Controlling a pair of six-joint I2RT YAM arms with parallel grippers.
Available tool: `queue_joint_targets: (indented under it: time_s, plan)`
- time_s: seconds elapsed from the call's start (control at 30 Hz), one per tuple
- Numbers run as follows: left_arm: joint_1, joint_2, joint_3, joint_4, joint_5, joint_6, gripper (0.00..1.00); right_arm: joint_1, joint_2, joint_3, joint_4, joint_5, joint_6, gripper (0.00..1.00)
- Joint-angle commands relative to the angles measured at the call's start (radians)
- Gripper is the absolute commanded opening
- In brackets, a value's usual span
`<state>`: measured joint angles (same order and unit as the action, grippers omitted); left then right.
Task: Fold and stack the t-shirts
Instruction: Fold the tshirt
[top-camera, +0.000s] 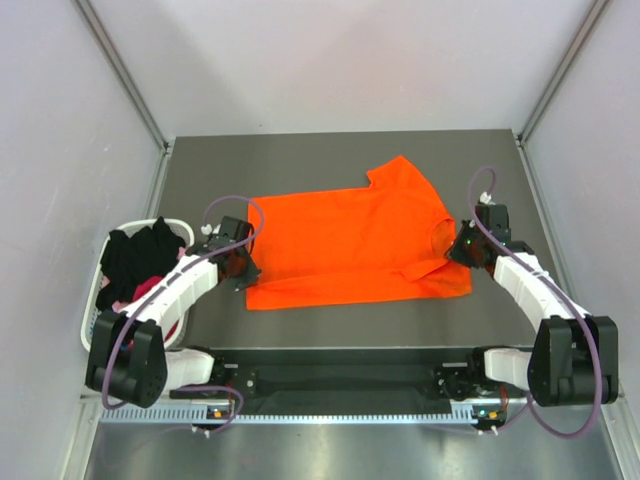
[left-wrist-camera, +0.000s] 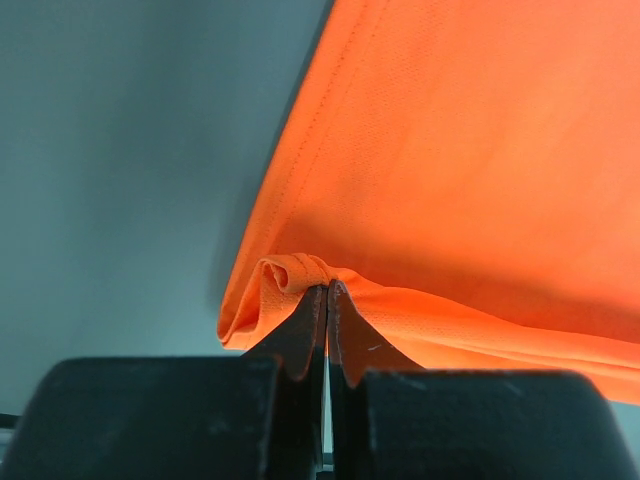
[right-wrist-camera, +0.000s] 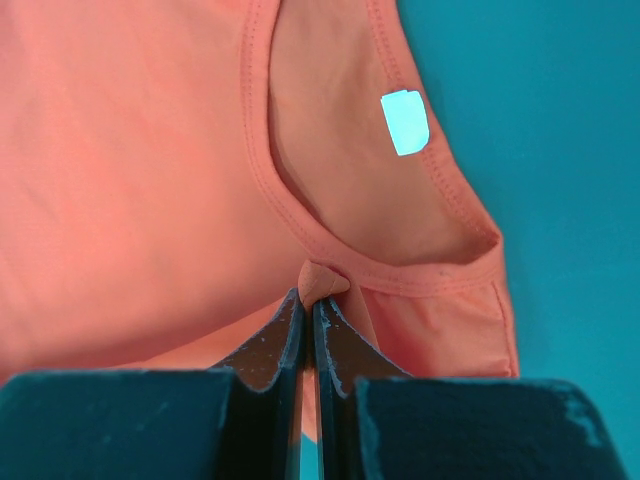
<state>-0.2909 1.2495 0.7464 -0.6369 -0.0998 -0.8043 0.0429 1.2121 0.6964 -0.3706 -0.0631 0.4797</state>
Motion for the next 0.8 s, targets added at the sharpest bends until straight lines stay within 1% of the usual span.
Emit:
queue_joint_targets:
  time_s: [0.0, 0.13, 0.27, 0.43, 0.6, 0.7, 0.77]
  plan:
    - [-0.002, 0.011, 0.03, 0.008, -0.054, 0.02, 0.0, 0.014, 0.021, 0.058, 0.068, -0.001, -0.044, 0.02]
    - [-0.002, 0.021, 0.036, 0.029, -0.049, 0.024, 0.0, 0.014, 0.047, 0.066, 0.065, 0.002, -0.05, 0.01]
    - [-0.001, 0.025, 0.041, 0.033, -0.075, 0.02, 0.0, 0.015, 0.056, 0.051, 0.079, 0.009, -0.052, 0.01]
    - [0.001, 0.07, 0.059, 0.026, -0.092, 0.022, 0.0, 0.015, 0.061, 0.057, 0.085, 0.023, -0.053, 0.01]
    - [0.001, 0.087, 0.087, 0.026, -0.129, 0.028, 0.18, 0.015, 0.098, 0.066, 0.101, -0.02, -0.056, 0.02]
    - [0.009, 0.094, 0.111, 0.017, -0.153, 0.034, 0.25, 0.017, 0.125, 0.083, 0.085, -0.011, -0.059, 0.02]
    - [0.01, 0.1, 0.134, 0.005, -0.178, 0.039, 0.28, 0.017, 0.133, 0.084, 0.088, -0.014, -0.056, 0.02]
